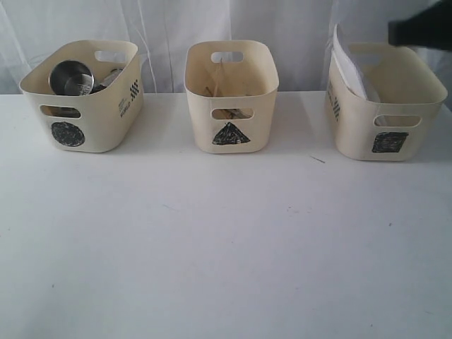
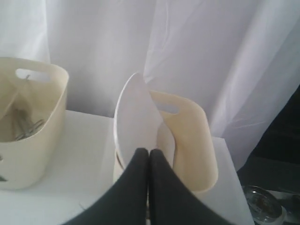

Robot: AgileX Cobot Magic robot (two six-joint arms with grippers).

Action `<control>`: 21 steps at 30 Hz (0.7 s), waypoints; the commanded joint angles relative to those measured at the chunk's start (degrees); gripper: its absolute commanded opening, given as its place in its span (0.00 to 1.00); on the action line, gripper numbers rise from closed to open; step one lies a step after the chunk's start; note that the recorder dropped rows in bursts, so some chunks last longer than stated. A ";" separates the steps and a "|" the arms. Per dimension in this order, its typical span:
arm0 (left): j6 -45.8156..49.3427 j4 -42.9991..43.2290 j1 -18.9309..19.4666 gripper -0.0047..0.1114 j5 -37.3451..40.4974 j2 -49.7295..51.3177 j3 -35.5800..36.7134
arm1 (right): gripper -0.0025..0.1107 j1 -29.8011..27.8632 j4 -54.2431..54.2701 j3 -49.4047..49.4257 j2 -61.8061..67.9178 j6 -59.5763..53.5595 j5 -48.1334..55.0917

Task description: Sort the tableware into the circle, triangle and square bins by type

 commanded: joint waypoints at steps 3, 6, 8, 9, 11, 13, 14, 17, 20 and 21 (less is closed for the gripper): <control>0.00 -0.30 -0.25 0.04 -0.24 -0.23 0.20 | 0.02 -0.33 0.86 19.58 -21.40 -0.59 -1.73; 0.00 -0.30 -0.25 0.04 -0.24 -0.23 0.20 | 0.02 -0.33 2.91 25.94 -31.41 -0.59 0.43; 0.00 -0.30 -0.25 0.04 -0.24 -0.23 0.20 | 0.02 -0.33 4.48 28.71 -36.88 -0.59 0.86; 0.00 -0.30 -0.25 0.04 -0.24 -0.23 0.20 | 0.02 -0.33 5.18 29.96 -39.57 -0.59 0.86; 0.00 -0.30 -0.25 0.04 -0.24 -0.23 0.20 | 0.02 -0.33 6.11 31.61 -43.77 -0.59 0.60; 0.00 -0.30 -0.25 0.04 -0.24 -0.23 0.20 | 0.02 -0.33 7.26 32.62 -47.08 -0.59 0.60; 0.00 -0.30 -0.25 0.04 -0.24 -0.23 0.20 | 0.02 -0.33 8.33 32.99 -48.66 -0.59 0.84; 0.00 -0.30 -0.25 0.04 -0.24 -0.23 0.20 | 0.02 -0.33 12.66 33.08 -52.56 -0.59 3.56; 0.00 -0.30 -0.25 0.04 -0.24 -0.23 0.20 | 0.02 -0.33 16.88 33.22 -55.21 -0.95 7.78; 0.00 -0.30 -0.25 0.04 -0.24 -0.23 0.20 | 0.02 -0.33 17.82 33.35 -55.90 -2.54 8.18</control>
